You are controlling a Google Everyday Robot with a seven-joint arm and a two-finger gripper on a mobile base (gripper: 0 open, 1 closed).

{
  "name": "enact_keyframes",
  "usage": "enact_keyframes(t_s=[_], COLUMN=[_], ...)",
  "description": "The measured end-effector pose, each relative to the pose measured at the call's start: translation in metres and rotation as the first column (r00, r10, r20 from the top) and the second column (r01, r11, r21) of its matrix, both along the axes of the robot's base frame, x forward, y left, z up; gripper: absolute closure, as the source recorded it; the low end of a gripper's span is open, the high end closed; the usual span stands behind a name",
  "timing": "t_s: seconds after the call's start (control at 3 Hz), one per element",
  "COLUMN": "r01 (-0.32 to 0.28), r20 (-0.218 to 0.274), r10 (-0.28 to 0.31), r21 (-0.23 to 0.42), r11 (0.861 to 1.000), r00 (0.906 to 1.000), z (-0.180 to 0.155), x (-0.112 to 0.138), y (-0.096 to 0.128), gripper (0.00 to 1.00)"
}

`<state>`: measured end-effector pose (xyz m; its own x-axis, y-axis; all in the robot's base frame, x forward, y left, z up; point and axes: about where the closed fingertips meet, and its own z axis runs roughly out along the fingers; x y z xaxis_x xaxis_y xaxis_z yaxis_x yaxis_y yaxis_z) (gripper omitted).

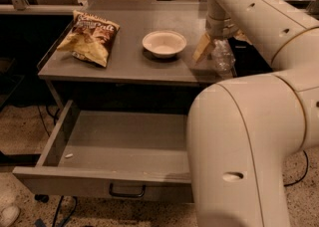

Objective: Place water bottle into top drawer

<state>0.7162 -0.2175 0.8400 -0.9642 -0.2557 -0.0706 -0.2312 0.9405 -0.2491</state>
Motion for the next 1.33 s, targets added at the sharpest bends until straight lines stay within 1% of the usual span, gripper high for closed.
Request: enact_keyframes(t_s=[0.33,1.33], r01=[-0.007,-0.007], r20=[0.014,0.014], r10=[0.007,0.007], r21=[0.005,0.005], r11=[1.000,1.000], r00=[0.9999,0.9999], z=[-0.0019,-0.0019], x=[0.0047,0.0047], y=[0.0019,0.0019], gripper=[0.13,0.82])
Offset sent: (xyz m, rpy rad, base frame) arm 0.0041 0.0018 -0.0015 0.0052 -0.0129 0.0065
